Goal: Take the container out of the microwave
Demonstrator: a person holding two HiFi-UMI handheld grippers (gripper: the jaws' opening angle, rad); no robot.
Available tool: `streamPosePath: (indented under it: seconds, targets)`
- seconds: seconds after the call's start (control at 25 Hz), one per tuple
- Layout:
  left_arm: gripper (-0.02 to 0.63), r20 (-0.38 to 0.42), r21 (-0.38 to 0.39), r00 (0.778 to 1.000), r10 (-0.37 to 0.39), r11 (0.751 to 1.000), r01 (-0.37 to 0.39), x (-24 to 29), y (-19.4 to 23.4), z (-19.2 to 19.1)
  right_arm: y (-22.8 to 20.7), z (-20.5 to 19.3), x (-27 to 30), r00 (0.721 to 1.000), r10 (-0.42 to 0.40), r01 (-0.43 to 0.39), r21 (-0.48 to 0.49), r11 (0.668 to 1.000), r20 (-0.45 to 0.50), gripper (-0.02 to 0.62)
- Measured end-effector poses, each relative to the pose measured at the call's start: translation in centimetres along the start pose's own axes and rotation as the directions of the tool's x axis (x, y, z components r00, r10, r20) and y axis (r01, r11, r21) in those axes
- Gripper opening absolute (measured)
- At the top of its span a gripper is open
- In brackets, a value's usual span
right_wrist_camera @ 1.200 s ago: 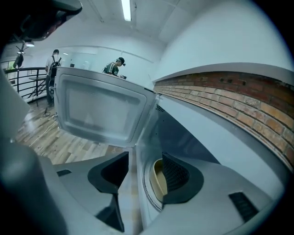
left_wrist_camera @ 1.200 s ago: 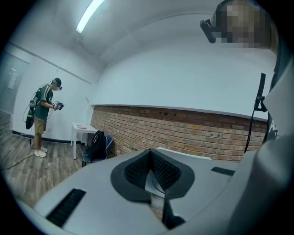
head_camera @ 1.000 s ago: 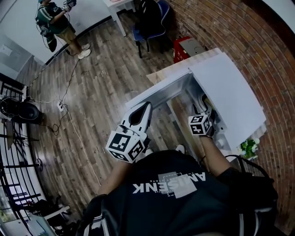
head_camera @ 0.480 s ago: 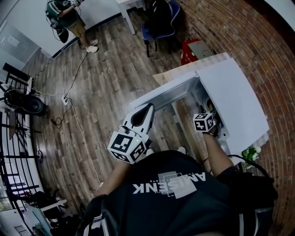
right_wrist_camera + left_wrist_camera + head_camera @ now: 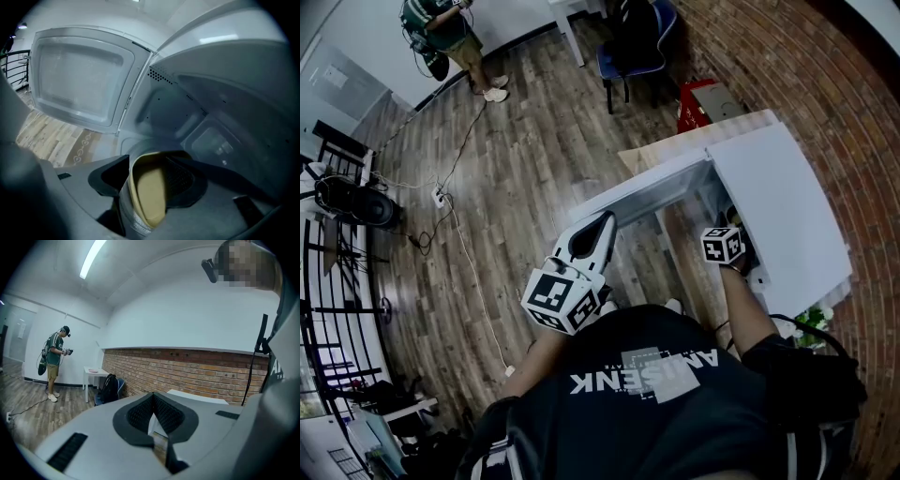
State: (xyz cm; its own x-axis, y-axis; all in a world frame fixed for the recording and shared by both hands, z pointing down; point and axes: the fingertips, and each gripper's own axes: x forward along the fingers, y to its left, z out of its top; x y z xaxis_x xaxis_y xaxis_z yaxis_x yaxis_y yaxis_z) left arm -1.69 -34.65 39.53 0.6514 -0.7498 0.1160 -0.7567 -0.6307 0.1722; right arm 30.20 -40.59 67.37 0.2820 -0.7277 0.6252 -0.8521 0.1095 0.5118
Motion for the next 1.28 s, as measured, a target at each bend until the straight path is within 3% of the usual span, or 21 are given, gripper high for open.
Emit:
streamPosePath:
  seconds: [0.52, 0.64, 1.28]
  targets:
    - [0.012, 0.002, 0.000, 0.999, 0.051, 0.999, -0.051, -1.0, 1.2, 0.1, 0.0, -1.0, 2.9, 0.997, -0.020, 0.020, 0.003, 1.000, -0.074, 0.249]
    - [0.011, 0.005, -0.002, 0.998, 0.062, 0.998, -0.062, -1.4, 1.6, 0.1, 0.1, -1.2, 3.2, 0.995, -0.033, 0.031, -0.022, 0.999, -0.094, 0.172]
    - [0.012, 0.026, -0.016, 0.997, 0.074, 0.997, -0.074, -2.7, 3.6, 0.5, 0.6, -1.1, 3.0, 0.992, 0.013, -0.013, -0.003, 1.000, -0.129, 0.127]
